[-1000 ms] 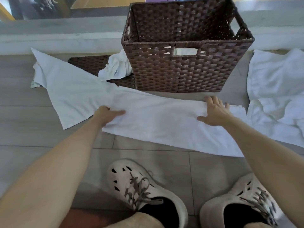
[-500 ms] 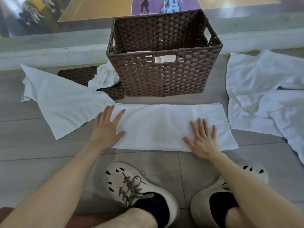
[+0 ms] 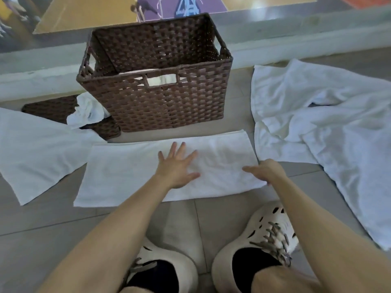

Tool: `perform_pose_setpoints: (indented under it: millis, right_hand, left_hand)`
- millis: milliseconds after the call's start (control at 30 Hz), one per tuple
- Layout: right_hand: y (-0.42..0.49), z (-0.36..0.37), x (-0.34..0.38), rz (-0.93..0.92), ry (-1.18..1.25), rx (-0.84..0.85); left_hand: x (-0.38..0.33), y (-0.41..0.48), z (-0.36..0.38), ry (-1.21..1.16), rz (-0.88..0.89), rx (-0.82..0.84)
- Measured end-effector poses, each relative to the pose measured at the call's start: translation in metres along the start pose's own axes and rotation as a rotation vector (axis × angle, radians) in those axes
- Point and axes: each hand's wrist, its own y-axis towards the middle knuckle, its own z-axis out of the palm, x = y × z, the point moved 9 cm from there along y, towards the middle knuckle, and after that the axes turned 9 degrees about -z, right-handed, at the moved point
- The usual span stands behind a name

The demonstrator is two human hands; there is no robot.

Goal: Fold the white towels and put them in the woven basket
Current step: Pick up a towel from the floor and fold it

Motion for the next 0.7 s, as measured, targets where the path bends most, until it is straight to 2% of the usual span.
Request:
perform_pose_setpoints:
  millis: [67, 267, 333, 433, 500, 600, 667, 700]
  right_hand:
    - [0.004, 0.009, 0.0, 0.01, 0.129, 0.06]
    - [0.001, 0.008, 0.003, -0.005, 0.459, 0.04]
    - [-0.01, -0.003, 0.012, -0.034, 0.52, 0.015]
    - [-0.032, -0.041, 0.037, -0.114, 0.48, -0.114]
    - [-0.052, -0.066, 0.067, -0.187, 0.438, -0.212]
    - [-0.096, -0.068, 0.15, -0.396, 0.321, -0.282]
    - [-0.139, -0.041, 0.225, -0.627, 0.249, -0.236]
    - [-0.16, -0.017, 0.262, -0.755, 0.215, -0.135]
  left_hand:
    - [-0.018, 0.007, 0.027, 0.028, -0.045, 0.027]
    - [-0.016, -0.015, 0.041, -0.069, -0.152, -0.192]
    - [-0.018, -0.023, 0.049, -0.126, -0.217, -0.138]
    - [-0.03, -0.025, 0.045, -0.327, -0.163, 0.018]
    - [-0.026, -0.032, 0.019, -0.662, -0.148, 0.151]
    - [0.021, -0.063, -0.028, -1.412, -0.298, 0.235]
    - [0.06, -0.083, -0.049, -1.796, -0.308, 0.32]
    - [0.081, -0.091, -0.056, -1.902, -0.29, 0.354]
